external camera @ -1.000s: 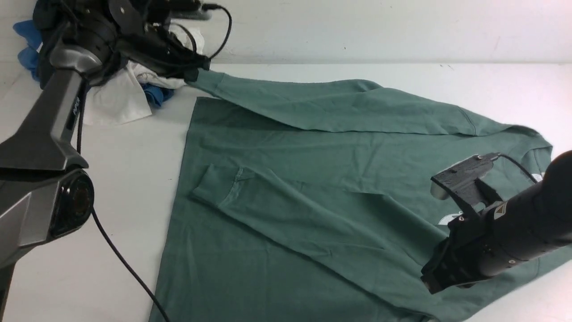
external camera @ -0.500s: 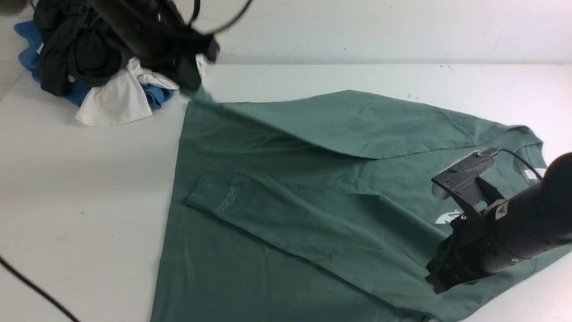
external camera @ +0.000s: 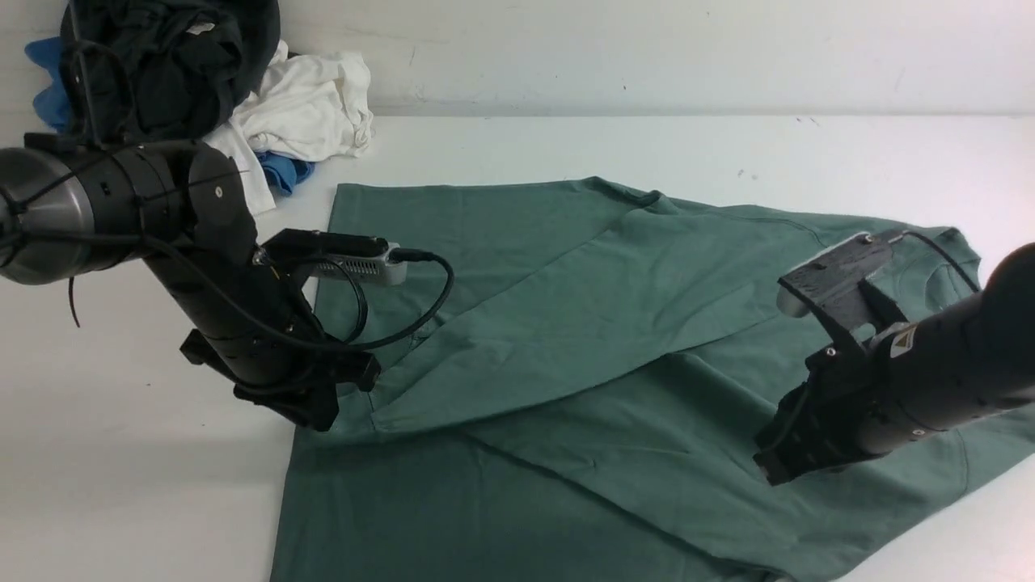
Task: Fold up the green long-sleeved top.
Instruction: Use the left arm to drag and drop the cuff onto the cuff closest to the left arm, then use both arms simultaneously to clamp the lower edge of the clothing fabric
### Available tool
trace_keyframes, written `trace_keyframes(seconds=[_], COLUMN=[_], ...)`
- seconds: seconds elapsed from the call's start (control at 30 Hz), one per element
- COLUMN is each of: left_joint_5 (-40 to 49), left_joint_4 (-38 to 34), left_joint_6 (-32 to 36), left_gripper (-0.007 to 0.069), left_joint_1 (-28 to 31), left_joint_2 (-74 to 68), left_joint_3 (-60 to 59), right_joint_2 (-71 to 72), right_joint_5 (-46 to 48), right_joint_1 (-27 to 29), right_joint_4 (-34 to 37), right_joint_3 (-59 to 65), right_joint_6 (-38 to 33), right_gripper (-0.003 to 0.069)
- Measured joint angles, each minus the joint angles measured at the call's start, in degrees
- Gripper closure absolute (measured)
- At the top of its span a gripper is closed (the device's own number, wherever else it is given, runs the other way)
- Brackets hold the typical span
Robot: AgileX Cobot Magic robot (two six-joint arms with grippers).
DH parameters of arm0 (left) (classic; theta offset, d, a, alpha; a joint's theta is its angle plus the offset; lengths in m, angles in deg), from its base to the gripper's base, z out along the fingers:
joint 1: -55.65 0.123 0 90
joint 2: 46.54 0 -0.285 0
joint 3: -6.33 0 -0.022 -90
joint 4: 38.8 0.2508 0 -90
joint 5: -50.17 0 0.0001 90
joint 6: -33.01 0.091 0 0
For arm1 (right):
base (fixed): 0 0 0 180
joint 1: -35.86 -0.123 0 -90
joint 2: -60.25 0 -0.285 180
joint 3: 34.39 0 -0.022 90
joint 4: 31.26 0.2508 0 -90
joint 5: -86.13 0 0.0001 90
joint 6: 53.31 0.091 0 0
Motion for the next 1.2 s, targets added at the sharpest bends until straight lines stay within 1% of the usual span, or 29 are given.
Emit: trace_keyframes(seconds=[0.03,0.07,0.17,0.23,0.33,0.4,0.43,0.47,0.5,0.53,0.63,0.67,0.77,0.87,0.9,0.93,0.97,1.03,1.07,1.13,1.17,1.2], left_joint_5=[0.36,1.08,3.62,6.21,8.97,9.9,9.9,10.06,10.07,10.11,8.27,6.73,3.72,-0.1,-1.99,-2.31,-4.6,-6.55,-6.66,-6.86,-6.86,-6.73], left_joint_4=[0.1,0.31,0.43,0.69,2.14,5.93,7.39,9.21,9.59,11.56,14.37,15.06,17.33,21.25,23.16,23.16,26.03,28.57,29.65,32.27,32.88,34.14], left_joint_6=[0.07,0.22,1.21,1.66,1.66,2.95,3.61,4.95,5.52,7.76,13.29,15.1,17.22,17.44,17.29,17.17,15.63,12.52,11.29,6.53,4.73,1.98], left_gripper=[0.0458,0.0399,0.029,0.0242,0.0228,0.0221,0.0221,0.0221,0.0221,0.0218,0.0218,0.0218,0.0218,0.023,0.0247,0.0251,0.0288,0.0351,0.0373,0.0461,0.0487,0.0537], left_joint_1=[0.0,0.0,0.0,-0.6,-2.66,-9.34,-11.17,-14.29,-15.54,-19.72,-26.59,-27.86,-29.24,-29.4,-29.4,-29.4,-29.4,-29.4,-29.4,-29.4,-29.4,-29.4], left_joint_2=[0.0,0.22,1.84,3.93,6.61,9.72,10.12,10.53,10.64,10.7,10.7,10.7,10.7,10.7,10.7,10.7,10.7,10.31,10.03,9.43,9.18,8.97], left_joint_3=[0.48,1.28,2.9,3.15,2.73,-0.28,-1.6,-3.45,-3.85,-6.87,-13.72,-16.13,-20.49,-23.97,-24.91,-24.91,-25.8,-26.08,-26.08,-26.08,-26.02,-25.96], right_joint_2=[0.0,0.0,0.0,0.0,0.0,0.0,0.0,0.0,0.0,0.0,0.0,0.0,0.06,0.37,0.44,0.44,0.49,0.91,1.36,3.33,4.39,6.18], right_joint_5=[0.67,1.52,4.71,6.8,8.53,10.44,10.68,10.97,11.02,11.41,13.18,13.74,14.46,14.6,14.65,14.65,14.8,14.84,14.84,14.65,14.39,13.9], right_joint_1=[0.0,0.0,0.0,0.0,0.0,0.0,0.0,0.0,0.0,0.0,0.0,0.0,0.0,0.0,0.0,0.0,0.0,0.0,0.0,0.0,0.0,0.0], right_joint_4=[0.0,-0.16,-1.2,-2.26,-3.19,-3.53,-3.53,-3.47,-3.47,-2.92,-1.64,-1.27,-0.75,-0.09,-0.02,-0.02,-0.02,-0.02,-0.02,0.03,0.03,0.03], right_joint_3=[-0.66,-1.49,-3.47,-4.08,-4.21,-4.21,-4.21,-4.21,-4.21,-4.21,-4.21,-4.21,-4.21,-4.21,-4.27,-4.29,-4.47,-4.58,-4.58,-4.6,-4.65,-4.65], right_joint_6=[0.0,0.0,0.07,0.26,0.26,0.26,0.21,0.14,0.14,0.03,-0.6,-0.92,-1.48,-1.96,-2.29,-2.35,-2.6,-3.46,-3.94,-5.16,-5.37,-5.6], right_gripper=[0.0669,0.0669,0.0669,0.0669,0.0669,0.0669,0.0669,0.0669,0.0669,0.0669,0.0669,0.0669,0.0669,0.0669,0.0669,0.0669,0.0669,0.0669,0.0669,0.0669,0.0669,0.0669])
